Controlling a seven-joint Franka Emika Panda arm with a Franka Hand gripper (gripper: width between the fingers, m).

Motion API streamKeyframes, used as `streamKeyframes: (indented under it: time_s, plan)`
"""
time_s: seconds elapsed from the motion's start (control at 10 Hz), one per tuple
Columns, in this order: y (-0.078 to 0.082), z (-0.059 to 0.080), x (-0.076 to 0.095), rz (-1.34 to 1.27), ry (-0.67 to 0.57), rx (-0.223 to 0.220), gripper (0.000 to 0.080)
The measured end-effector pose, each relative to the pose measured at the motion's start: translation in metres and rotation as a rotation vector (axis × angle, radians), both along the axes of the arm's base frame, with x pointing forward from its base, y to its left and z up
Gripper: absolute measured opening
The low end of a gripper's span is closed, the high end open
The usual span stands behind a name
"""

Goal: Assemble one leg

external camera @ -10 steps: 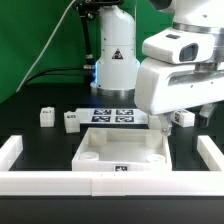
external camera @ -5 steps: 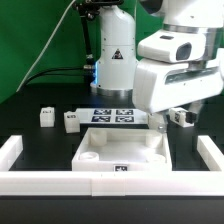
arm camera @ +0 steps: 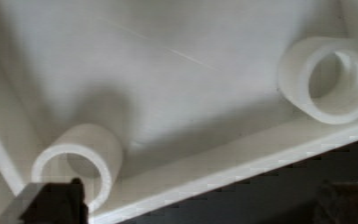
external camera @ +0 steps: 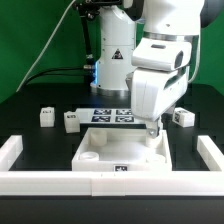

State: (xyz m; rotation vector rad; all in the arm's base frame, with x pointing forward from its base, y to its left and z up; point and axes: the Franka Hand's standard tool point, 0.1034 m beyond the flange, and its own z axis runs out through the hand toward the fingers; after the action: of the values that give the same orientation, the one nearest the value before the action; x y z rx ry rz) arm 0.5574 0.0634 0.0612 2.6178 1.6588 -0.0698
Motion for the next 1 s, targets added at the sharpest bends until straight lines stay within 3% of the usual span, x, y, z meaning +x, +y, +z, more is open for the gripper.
streamKeyframes:
  time_s: [0.3,0.7,1.0]
  plan:
    - [-0.002,-0.001,-0.001,0.032,-0.003,0.002,0.065]
    - [-0.026,-0.016,-0.049,0.348,-0.008,0.023,0.065]
    - [-0.044,-0.029,-0.066,0.401,0.025,0.029,0.065]
